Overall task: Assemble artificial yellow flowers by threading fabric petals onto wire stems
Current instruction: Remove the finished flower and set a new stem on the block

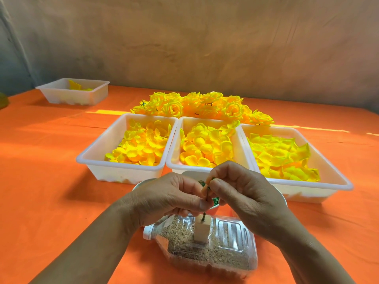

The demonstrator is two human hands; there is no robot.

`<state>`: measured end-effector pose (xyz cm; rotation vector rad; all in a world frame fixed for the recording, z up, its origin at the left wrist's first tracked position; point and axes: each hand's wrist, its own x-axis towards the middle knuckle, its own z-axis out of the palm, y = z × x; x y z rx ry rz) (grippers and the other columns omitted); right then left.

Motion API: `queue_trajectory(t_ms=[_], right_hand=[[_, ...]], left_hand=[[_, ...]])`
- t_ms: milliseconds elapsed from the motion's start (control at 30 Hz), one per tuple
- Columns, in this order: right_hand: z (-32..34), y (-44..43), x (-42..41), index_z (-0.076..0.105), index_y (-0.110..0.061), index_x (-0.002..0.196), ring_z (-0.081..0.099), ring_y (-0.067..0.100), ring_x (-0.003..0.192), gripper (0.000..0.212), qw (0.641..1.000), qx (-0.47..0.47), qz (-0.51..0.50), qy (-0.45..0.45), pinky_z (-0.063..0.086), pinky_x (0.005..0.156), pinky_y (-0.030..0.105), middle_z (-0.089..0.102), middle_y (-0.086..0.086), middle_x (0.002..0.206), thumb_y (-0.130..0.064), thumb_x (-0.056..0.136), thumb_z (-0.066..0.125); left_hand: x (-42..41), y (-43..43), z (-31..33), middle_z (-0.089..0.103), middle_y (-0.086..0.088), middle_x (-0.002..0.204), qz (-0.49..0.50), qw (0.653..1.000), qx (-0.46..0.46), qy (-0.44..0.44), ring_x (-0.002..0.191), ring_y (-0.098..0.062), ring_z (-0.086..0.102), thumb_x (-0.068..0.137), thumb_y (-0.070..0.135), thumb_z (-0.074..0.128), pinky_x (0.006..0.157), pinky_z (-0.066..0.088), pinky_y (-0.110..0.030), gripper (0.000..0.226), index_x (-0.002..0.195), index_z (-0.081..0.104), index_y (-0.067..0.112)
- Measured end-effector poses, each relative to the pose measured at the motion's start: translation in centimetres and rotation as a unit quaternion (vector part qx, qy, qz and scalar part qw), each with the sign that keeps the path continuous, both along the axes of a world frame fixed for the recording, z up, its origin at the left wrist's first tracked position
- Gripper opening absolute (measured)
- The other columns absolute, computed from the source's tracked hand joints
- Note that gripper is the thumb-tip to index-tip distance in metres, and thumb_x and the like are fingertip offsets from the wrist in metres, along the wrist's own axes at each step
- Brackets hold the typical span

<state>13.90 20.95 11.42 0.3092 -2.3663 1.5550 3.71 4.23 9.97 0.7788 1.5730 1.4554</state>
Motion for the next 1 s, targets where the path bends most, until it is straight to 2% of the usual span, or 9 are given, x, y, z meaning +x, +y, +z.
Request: queue_trajectory(t_ms=[200, 300, 500, 733, 900, 1000], right_hand=[[0.12, -0.16, 0.03, 0.064, -0.022, 0.088, 0.065, 0.018, 0.072, 0.009, 1.000, 0.007, -0.006, 0.005, 0.052, 0.065, 0.028, 0.069, 0.003, 0.079, -0.026, 0.090, 0.057], [0.27, -0.24, 0.10, 0.064, -0.023, 0.088, 0.064, 0.011, 0.068, 0.008, 0.999, 0.029, -0.015, 0.011, 0.052, 0.064, 0.027, 0.068, -0.001, 0.076, -0.027, 0.089, 0.058], [0.59, -0.25, 0.31, 0.064, -0.022, 0.087, 0.064, 0.015, 0.070, 0.009, 0.999, 0.043, -0.010, 0.008, 0.053, 0.067, 0.042, 0.068, 0.000, 0.076, -0.027, 0.090, 0.056], [0.56, 0.01, 0.28, 0.064, -0.027, 0.090, 0.065, 0.010, 0.069, 0.007, 0.998, 0.065, -0.006, 0.005, 0.052, 0.065, 0.030, 0.069, -0.004, 0.076, -0.026, 0.090, 0.057], [0.26, 0.22, -0.24, 0.067, -0.020, 0.091, 0.063, 0.010, 0.070, 0.010, 0.999, -0.012, 0.026, -0.019, 0.048, 0.064, 0.021, 0.069, 0.007, 0.079, -0.022, 0.091, 0.057], [0.22, 0.31, -0.35, 0.067, -0.018, 0.092, 0.063, 0.010, 0.071, 0.012, 0.997, -0.048, 0.043, -0.040, 0.048, 0.064, 0.021, 0.069, 0.010, 0.080, -0.021, 0.092, 0.056]], left_hand=[[-0.02, -0.06, 0.00, 0.066, -0.005, 0.078, -0.001, 1.000, -0.005, 0.002, 0.065, -0.006, 0.059, 0.061, 0.027, 0.082, 0.056, 0.043, -0.015, 0.019, 0.078, 0.077, 0.018], [-0.08, 0.00, -0.07, 0.067, -0.002, 0.075, -0.004, 1.000, -0.004, -0.002, 0.064, -0.005, 0.059, 0.062, 0.025, 0.082, 0.056, 0.043, -0.015, 0.019, 0.078, 0.077, 0.017], [-0.12, 0.03, -0.11, 0.067, 0.000, 0.073, -0.009, 1.000, -0.002, -0.002, 0.063, -0.005, 0.059, 0.062, 0.025, 0.082, 0.055, 0.043, -0.015, 0.019, 0.079, 0.078, 0.017], [-0.17, 0.05, -0.09, 0.068, 0.001, 0.074, -0.014, 1.000, -0.005, 0.000, 0.065, -0.005, 0.059, 0.063, 0.029, 0.082, 0.057, 0.043, -0.015, 0.019, 0.079, 0.078, 0.019], [-0.13, 0.09, -0.14, 0.066, 0.000, 0.073, -0.008, 1.000, -0.005, -0.005, 0.064, -0.005, 0.059, 0.068, 0.022, 0.080, 0.056, 0.042, -0.015, 0.012, 0.079, 0.078, 0.018], [-0.12, 0.05, -0.10, 0.067, 0.001, 0.073, -0.010, 1.000, -0.007, -0.001, 0.064, -0.005, 0.058, 0.067, 0.024, 0.080, 0.057, 0.042, -0.015, 0.013, 0.079, 0.077, 0.018]])
